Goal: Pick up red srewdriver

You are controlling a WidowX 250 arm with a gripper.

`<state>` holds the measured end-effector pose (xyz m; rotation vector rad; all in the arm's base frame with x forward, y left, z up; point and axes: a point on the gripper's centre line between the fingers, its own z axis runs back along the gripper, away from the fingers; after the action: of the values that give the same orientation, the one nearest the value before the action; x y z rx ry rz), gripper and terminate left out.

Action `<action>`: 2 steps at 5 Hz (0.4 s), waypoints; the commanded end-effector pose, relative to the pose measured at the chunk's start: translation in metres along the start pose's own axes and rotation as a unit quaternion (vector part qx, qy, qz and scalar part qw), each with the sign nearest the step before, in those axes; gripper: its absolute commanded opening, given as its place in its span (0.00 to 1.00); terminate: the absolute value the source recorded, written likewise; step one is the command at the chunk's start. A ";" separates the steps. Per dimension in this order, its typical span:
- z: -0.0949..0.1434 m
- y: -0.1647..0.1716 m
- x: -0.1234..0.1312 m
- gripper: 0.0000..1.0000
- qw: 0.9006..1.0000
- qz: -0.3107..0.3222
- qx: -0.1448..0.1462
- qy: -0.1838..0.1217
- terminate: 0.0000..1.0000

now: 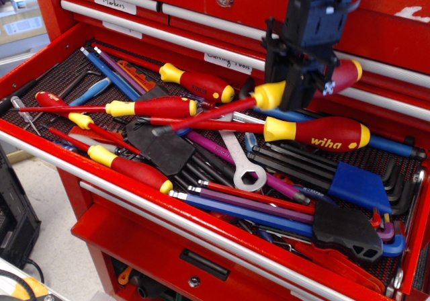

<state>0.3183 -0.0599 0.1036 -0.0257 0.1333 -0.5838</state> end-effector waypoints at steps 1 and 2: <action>0.070 -0.003 -0.027 0.00 0.999 -0.024 0.043 -0.005 0.00; 0.100 0.006 -0.033 0.00 0.997 -0.041 0.069 -0.004 0.00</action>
<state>0.3081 -0.0363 0.1830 0.0899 0.1694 -0.6640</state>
